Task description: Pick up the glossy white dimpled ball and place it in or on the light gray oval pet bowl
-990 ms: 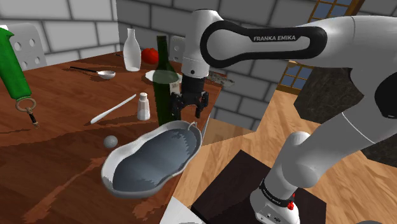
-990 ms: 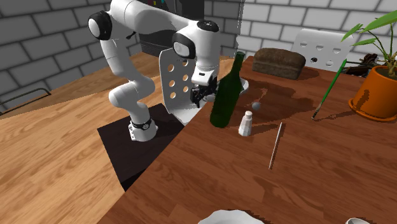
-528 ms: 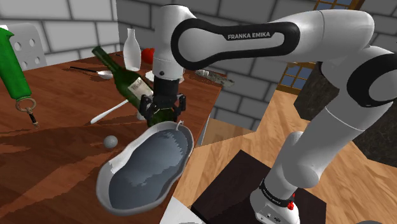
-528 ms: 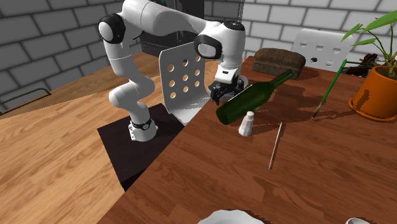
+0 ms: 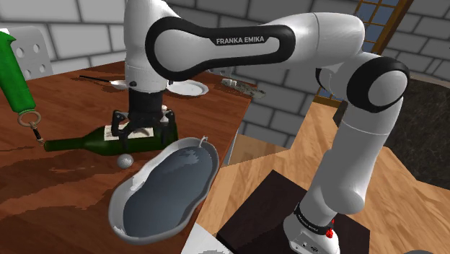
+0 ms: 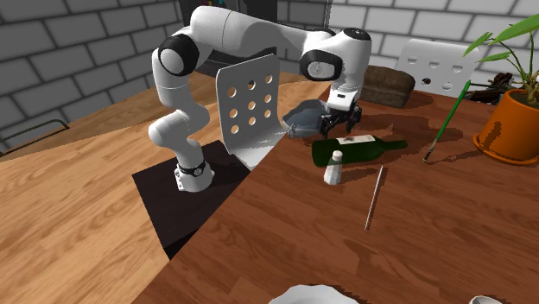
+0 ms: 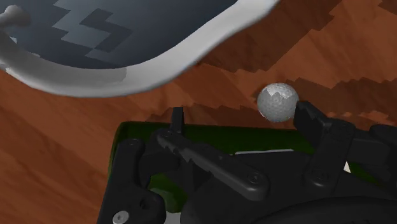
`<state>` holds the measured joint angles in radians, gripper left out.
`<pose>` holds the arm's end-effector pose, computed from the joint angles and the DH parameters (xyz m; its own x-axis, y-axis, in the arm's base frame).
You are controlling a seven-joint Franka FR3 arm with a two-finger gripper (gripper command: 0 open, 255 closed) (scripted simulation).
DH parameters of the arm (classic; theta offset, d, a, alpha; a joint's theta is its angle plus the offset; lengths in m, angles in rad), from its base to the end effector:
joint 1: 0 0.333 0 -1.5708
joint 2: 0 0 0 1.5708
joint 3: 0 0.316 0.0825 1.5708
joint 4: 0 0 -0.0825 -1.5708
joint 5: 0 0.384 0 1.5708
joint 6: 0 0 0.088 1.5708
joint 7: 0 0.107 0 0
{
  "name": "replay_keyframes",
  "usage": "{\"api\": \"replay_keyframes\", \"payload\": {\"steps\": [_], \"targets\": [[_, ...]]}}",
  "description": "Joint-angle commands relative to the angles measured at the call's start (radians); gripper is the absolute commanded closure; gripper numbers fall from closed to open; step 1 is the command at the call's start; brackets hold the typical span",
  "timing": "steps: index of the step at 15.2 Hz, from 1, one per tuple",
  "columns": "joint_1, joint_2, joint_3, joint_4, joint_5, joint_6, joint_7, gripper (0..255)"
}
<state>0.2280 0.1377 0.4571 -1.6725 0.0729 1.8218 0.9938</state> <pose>0.4730 0.3762 0.5265 0.9429 -0.3187 -0.0971 -0.3273 -0.9405 -0.0916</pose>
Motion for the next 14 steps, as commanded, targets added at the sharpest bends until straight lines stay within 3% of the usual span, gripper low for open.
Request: {"api": "replay_keyframes", "payload": {"steps": [1,3,10,14], "targets": [[0.028,0.086,0.009,0.098,-0.041,-0.013,0.052,0],[0.058,0.156,0.011,0.185,-0.073,-0.032,0.090,0],[0.062,0.164,0.009,0.101,-0.076,0.060,0.092,0],[0.062,0.165,0.010,0.094,-0.077,0.067,0.092,0]]}}
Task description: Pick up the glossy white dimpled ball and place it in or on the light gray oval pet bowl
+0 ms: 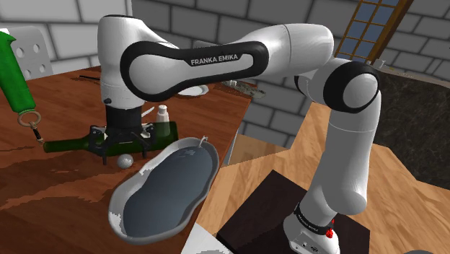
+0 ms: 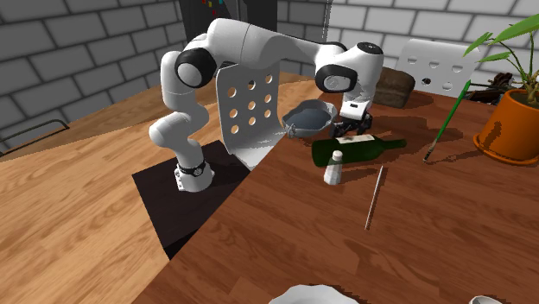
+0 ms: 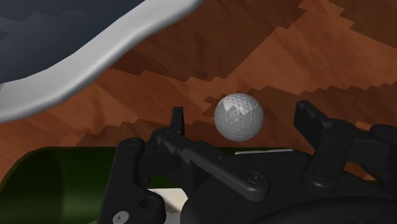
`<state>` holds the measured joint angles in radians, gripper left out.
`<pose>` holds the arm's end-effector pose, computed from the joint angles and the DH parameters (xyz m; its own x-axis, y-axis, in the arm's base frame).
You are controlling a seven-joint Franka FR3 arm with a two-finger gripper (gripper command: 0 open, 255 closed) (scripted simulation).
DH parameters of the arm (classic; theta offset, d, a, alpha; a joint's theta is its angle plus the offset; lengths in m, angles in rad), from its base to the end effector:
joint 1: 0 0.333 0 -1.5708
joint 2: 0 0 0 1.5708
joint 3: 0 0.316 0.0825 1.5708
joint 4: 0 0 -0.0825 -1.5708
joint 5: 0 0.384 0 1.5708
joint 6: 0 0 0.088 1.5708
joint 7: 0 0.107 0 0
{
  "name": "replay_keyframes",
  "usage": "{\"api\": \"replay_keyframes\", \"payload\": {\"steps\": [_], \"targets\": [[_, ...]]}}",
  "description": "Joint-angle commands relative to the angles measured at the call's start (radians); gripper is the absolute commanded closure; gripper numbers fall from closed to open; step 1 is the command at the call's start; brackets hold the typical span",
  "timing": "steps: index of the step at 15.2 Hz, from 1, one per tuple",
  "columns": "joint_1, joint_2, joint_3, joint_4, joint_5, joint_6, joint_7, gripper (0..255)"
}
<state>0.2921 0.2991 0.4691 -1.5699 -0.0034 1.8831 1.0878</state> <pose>0.4917 0.4229 0.4895 0.9379 -0.3338 -0.0944 -0.3425 -0.9342 -0.0998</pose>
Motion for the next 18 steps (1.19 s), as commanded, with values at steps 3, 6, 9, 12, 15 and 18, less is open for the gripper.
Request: {"api": "replay_keyframes", "payload": {"steps": [3,6,9,12,15,18], "targets": [[-0.003,0.004,-0.002,-0.008,-0.001,0.006,-0.001,0],[-0.005,-0.003,-0.002,-0.018,0.002,0.010,-0.003,255],[-0.004,-0.002,-0.001,-0.017,0.002,0.009,-0.002,255],[-0.004,-0.003,-0.001,-0.017,0.002,0.008,-0.002,255],[-0.002,0.002,-0.001,0.004,0.000,-0.007,-0.001,255],[-0.001,0.000,0.000,0.041,0.000,-0.046,0.002,255]]}}
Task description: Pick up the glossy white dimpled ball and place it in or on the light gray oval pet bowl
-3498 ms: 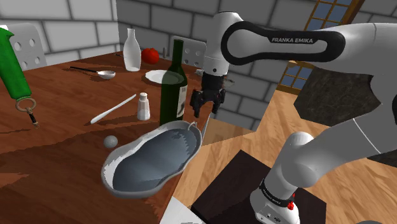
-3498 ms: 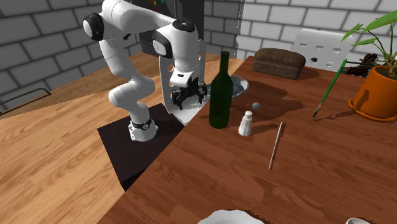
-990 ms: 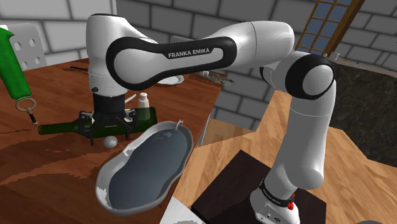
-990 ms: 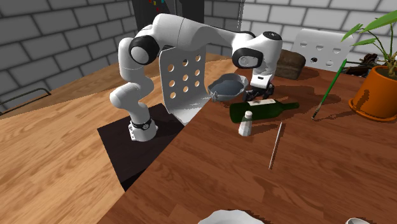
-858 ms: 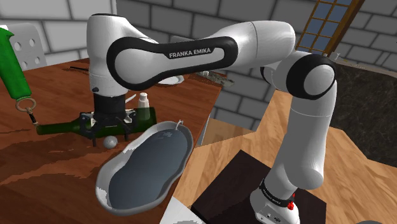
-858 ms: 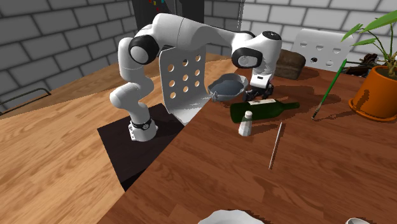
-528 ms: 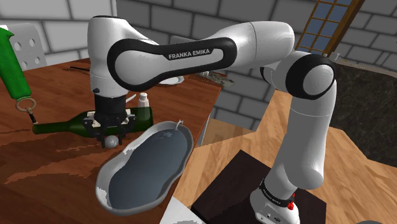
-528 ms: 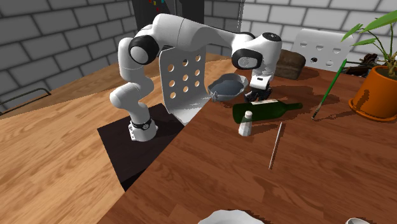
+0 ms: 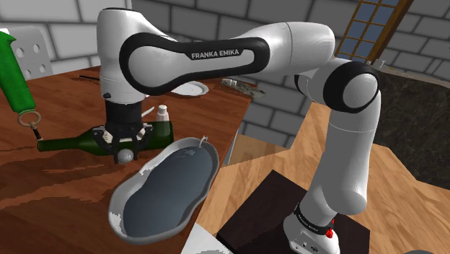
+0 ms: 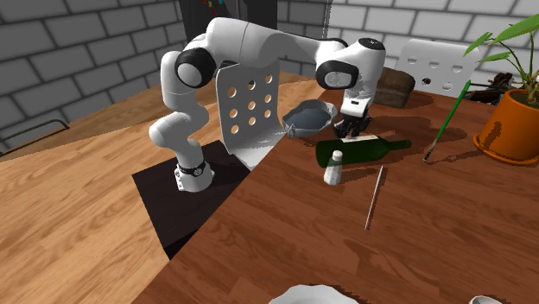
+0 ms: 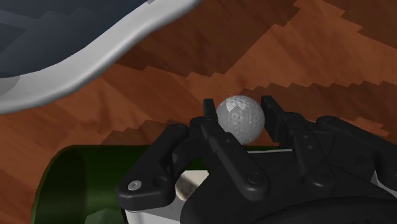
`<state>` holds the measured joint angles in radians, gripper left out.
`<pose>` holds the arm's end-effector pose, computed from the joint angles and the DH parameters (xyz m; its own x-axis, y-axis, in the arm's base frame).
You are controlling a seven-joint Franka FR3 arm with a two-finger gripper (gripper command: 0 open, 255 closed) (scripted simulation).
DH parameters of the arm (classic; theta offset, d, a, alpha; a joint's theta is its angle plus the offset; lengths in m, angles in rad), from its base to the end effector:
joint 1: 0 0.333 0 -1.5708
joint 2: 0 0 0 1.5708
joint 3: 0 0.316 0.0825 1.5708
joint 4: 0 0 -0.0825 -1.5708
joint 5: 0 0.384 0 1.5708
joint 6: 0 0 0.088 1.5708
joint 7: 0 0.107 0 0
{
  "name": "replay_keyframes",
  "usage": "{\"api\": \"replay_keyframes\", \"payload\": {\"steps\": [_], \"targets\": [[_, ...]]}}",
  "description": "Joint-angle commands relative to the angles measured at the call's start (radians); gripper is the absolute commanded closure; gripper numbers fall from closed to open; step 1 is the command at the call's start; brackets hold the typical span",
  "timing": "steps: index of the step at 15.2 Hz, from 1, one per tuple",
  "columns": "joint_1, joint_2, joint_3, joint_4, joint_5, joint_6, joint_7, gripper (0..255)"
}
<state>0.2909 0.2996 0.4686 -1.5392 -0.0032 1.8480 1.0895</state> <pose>0.4936 0.4210 0.5007 0.9365 -0.3369 -0.0971 -0.3457 -0.9335 -0.0954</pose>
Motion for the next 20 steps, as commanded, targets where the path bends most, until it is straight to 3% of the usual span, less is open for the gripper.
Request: {"api": "replay_keyframes", "payload": {"steps": [1,20], "targets": [[0.001,-0.001,0.001,0.024,0.000,-0.025,0.002,255],[0.040,0.055,0.006,0.360,-0.027,-0.306,0.035,255]]}}
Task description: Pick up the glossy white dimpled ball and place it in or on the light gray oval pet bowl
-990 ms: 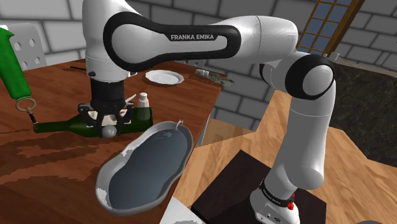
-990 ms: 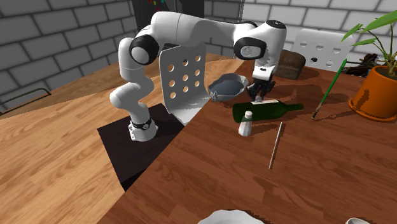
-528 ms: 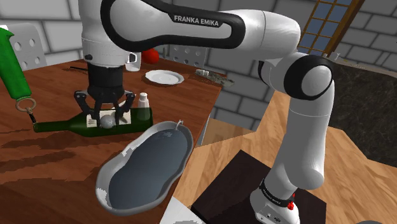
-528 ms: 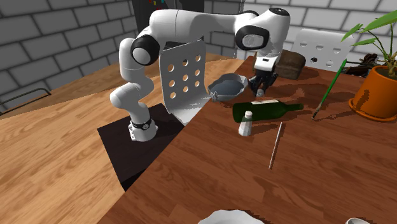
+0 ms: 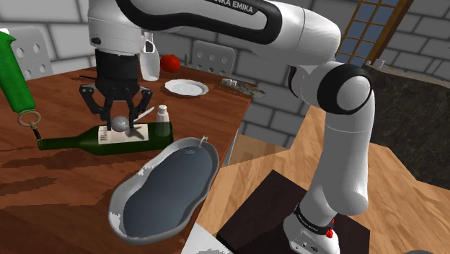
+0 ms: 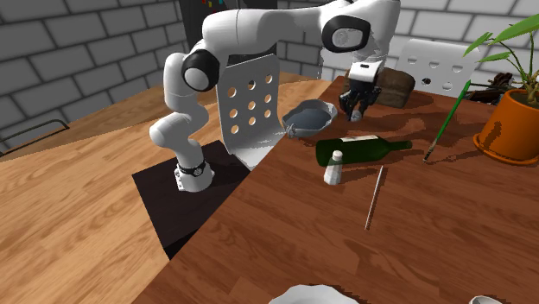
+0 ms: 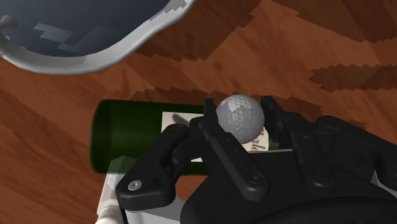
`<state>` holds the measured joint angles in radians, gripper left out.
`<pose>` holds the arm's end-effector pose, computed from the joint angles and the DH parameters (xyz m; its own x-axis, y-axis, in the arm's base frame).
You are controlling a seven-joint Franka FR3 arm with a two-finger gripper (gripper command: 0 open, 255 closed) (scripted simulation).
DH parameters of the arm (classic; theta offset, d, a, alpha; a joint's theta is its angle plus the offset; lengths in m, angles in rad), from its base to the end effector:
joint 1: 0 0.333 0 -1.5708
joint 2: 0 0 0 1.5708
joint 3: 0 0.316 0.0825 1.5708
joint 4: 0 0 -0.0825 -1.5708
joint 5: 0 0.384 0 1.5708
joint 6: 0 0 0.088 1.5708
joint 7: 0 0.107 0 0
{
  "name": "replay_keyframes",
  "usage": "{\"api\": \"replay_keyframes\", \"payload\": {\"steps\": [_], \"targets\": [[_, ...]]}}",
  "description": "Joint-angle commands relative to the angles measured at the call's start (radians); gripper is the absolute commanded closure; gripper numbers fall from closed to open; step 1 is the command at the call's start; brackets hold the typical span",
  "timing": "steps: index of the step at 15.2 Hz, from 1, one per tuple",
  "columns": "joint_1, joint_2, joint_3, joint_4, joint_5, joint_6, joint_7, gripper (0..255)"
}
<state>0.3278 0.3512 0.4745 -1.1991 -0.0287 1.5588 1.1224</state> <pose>0.4944 0.4211 0.6051 0.9366 -0.3367 -0.0970 -0.3455 -0.9336 -0.0955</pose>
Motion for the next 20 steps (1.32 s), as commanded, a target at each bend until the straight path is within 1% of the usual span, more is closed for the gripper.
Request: {"api": "replay_keyframes", "payload": {"steps": [1,5,8,9,11,14,17,20], "targets": [[0.007,0.011,0.001,0.044,-0.005,-0.034,0.005,255],[0.029,0.047,0.001,0.155,-0.022,-0.109,0.016,255],[0.053,0.085,0.000,0.257,-0.040,-0.173,0.025,255],[0.055,0.088,0.000,0.265,-0.041,-0.178,0.025,255],[-0.001,-0.047,0.013,0.066,0.016,-0.109,0.017,255],[-0.052,-0.214,0.018,-0.148,0.094,-0.049,-0.005,255],[-0.077,-0.363,0.010,-0.313,0.165,-0.017,-0.031,255],[-0.084,-0.500,-0.006,-0.450,0.228,-0.006,-0.056,255]]}}
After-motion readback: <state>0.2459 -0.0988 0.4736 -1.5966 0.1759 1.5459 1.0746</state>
